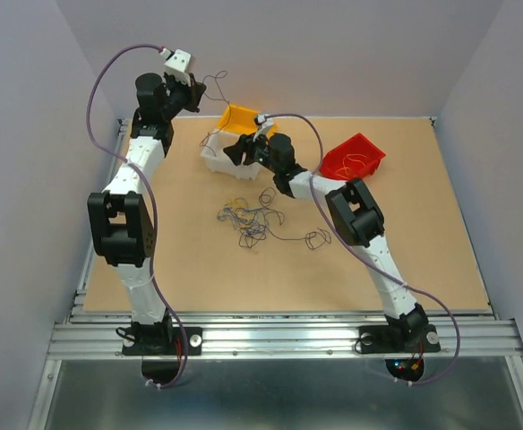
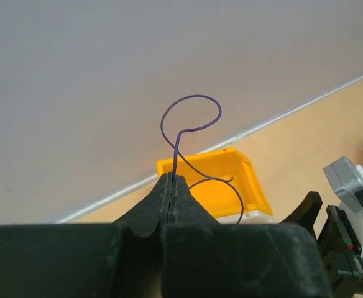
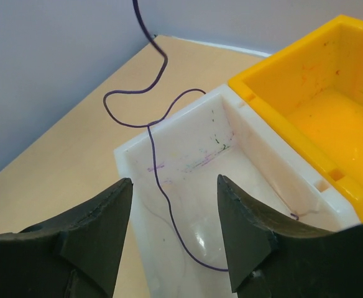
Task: Untangle the cables
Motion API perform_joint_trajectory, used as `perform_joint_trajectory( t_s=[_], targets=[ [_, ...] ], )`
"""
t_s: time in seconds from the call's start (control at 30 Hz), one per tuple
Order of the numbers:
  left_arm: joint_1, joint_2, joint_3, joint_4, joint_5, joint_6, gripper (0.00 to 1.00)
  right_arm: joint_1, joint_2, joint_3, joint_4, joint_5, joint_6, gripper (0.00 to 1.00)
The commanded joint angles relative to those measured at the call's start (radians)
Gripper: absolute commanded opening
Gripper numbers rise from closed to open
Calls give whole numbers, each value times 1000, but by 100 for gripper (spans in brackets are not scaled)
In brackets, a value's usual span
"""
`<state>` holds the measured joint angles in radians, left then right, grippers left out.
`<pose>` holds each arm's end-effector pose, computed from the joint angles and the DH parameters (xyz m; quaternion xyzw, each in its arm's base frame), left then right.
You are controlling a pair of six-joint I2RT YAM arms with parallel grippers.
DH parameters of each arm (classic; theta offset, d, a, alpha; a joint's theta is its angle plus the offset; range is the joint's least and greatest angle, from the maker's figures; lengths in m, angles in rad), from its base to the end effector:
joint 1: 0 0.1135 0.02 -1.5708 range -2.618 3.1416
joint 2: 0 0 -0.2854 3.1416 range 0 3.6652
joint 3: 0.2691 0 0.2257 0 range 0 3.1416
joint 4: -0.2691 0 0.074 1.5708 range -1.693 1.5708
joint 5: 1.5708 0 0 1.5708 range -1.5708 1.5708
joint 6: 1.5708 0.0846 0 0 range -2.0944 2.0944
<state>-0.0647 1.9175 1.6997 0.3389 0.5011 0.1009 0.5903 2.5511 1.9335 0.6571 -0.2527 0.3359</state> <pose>0.4858 -0.0722 0.4114 0.2381 0.6248 -0.1512 0.7281 0.5075 0.3654 0.2015 -0.1773 0.6704 0.3976 0.6008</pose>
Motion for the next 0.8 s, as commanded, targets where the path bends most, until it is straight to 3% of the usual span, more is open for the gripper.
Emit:
perform_joint_trajectory(
  t_s=[0.0,0.47,0.77],
  targets=[
    [-1,-101,-15,107,25,-6,0,2,-121,-67,56,52,-15,62],
    [-17,-172,-60,189,186,-81,0,-47,-319,-402,269,101,47,62],
    [-76,-219,-89,195,183,-75,0,-84,-434,-602,378,90,78,61]
  ],
)
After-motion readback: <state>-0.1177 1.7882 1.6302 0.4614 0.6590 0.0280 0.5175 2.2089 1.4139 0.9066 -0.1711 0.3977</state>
